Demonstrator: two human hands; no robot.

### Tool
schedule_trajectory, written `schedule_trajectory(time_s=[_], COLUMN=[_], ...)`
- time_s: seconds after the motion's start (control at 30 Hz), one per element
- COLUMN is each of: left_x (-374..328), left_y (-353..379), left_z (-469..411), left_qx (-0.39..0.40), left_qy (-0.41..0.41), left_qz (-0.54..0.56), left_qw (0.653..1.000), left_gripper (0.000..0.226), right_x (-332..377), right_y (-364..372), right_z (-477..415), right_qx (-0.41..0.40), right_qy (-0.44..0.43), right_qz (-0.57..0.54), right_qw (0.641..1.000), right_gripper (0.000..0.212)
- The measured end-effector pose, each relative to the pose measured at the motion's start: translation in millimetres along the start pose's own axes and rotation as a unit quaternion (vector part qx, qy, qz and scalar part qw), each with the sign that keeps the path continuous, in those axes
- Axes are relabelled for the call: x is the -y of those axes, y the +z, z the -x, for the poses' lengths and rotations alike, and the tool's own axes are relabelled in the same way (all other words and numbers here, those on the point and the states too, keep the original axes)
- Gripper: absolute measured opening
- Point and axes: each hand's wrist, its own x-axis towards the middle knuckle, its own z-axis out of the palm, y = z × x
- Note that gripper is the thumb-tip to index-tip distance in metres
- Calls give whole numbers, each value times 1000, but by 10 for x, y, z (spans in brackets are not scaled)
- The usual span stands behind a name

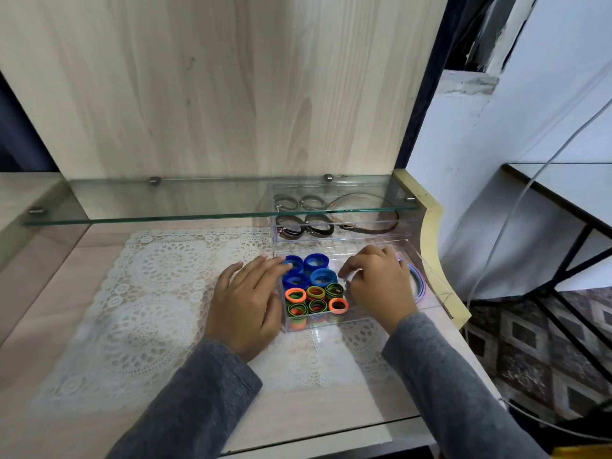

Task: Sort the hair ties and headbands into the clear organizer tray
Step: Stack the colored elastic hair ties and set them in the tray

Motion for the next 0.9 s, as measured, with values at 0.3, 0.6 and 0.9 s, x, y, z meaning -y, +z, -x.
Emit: schedule_trajectory(time_s=[0.3,0.6,0.9], left_x=[-71,-50,-48], left_y=[-5,28,43], left_z=[81,98,106], left_qx=[45,67,73], left_qy=[128,93,89], left_qz=[67,67,58], left_qw=[988,991,992], left_gripper=[44,45,46], right_x=[-144,-134,-77], right_y=[99,-35,-96], right_z=[149,109,57], right_qx=[-61,8,35], right_qy=[-93,-164,-181], right_qz=[-102,25,70], right_qw=[989,986,980], right_gripper=[19,21,24])
